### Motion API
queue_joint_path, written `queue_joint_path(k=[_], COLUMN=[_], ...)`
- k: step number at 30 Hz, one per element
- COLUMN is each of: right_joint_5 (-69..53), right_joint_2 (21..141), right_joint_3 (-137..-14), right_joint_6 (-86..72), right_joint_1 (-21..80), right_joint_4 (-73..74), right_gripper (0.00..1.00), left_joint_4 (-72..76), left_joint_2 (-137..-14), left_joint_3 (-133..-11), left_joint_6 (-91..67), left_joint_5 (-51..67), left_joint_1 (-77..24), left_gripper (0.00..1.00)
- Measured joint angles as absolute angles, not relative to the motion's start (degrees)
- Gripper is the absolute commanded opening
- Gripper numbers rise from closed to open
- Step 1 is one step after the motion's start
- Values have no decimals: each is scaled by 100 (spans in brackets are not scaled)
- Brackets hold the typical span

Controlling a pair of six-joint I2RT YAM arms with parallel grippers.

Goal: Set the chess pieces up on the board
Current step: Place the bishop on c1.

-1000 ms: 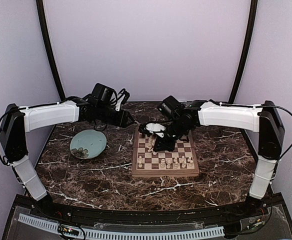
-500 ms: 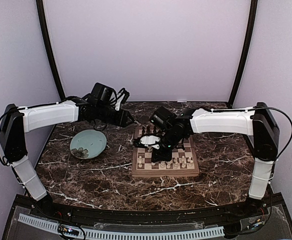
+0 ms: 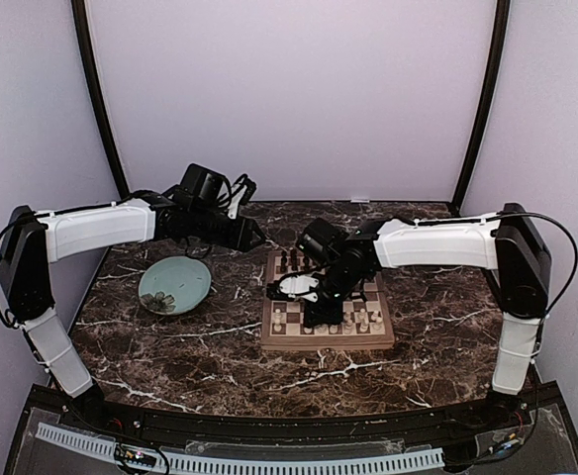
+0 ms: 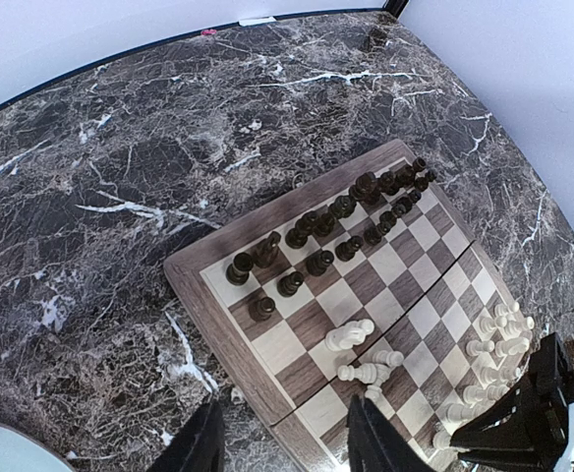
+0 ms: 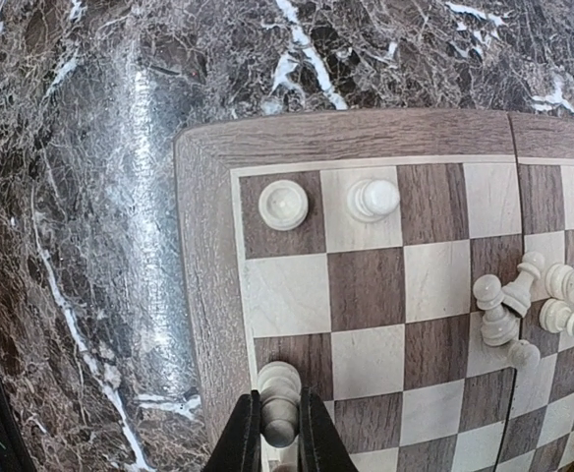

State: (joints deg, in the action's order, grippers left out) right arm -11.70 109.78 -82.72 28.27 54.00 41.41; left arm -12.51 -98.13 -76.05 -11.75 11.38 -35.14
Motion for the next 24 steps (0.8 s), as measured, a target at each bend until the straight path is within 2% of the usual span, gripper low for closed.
queue_joint_path(k=[24], right_joint_5=[-1133], right_joint_2=[11048], right_joint_3=[-8263], right_joint_6=[2818], right_joint_1=[5402], right_joint_4=[4115], right_gripper=[12], left_joint_4=[-1253], left_joint_2=[-9802], left_joint_3=[-7605], left_joint_6=[-1173], left_joint_5=[1138], left_joint_1=[-3514], left_gripper=[44])
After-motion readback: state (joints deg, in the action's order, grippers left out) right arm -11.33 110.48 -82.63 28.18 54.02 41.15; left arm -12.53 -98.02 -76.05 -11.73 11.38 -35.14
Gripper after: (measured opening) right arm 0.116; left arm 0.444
